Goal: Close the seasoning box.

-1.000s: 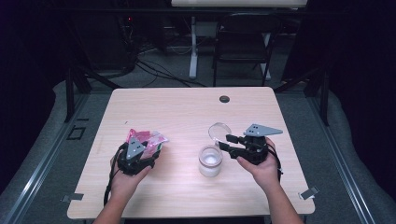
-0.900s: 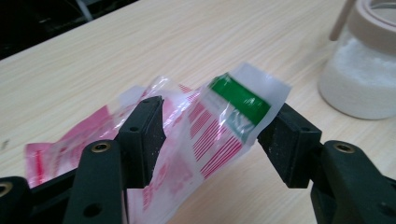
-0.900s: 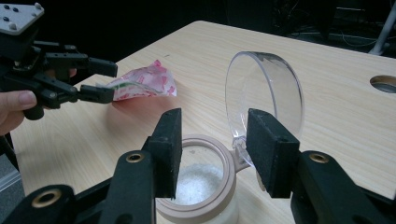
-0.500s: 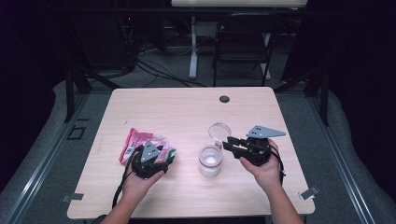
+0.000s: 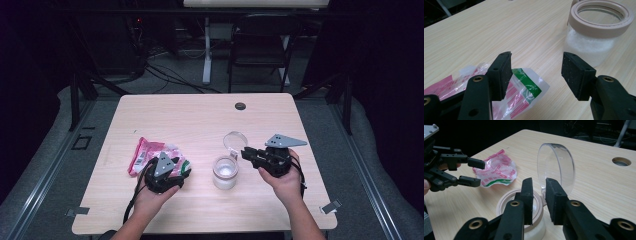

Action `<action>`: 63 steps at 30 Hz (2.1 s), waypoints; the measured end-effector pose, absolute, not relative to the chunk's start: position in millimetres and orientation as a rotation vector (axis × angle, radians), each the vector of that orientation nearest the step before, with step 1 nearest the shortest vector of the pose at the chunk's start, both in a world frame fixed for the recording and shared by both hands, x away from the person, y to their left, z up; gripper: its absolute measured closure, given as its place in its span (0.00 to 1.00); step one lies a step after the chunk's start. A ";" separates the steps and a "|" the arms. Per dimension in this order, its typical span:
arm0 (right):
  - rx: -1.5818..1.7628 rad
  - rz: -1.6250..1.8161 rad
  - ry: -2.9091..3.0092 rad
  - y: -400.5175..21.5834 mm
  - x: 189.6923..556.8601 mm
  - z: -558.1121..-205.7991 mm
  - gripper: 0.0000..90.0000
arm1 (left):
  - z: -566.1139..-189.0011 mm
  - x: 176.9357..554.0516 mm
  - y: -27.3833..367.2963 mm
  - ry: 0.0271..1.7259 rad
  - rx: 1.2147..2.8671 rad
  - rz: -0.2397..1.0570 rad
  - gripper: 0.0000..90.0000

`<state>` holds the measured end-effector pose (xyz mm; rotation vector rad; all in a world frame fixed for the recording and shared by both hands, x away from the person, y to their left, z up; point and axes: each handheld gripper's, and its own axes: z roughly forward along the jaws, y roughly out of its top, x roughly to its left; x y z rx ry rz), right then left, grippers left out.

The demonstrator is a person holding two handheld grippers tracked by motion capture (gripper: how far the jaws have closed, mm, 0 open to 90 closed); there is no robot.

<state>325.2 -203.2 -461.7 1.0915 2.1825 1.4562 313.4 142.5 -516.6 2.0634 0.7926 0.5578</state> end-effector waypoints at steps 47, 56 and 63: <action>1.283 1.405 2.101 -228.7 365.1 -481.4 0.97 | -511.0 299.3 156.5 0.845 1.985 0.566 0.51; 1.302 1.436 2.105 -226.0 371.4 -484.9 0.98 | -504.7 305.4 142.6 0.837 2.016 0.499 0.75; 1.293 1.436 2.122 -221.8 373.2 -486.8 0.98 | -494.1 317.7 120.4 0.788 2.034 0.452 0.92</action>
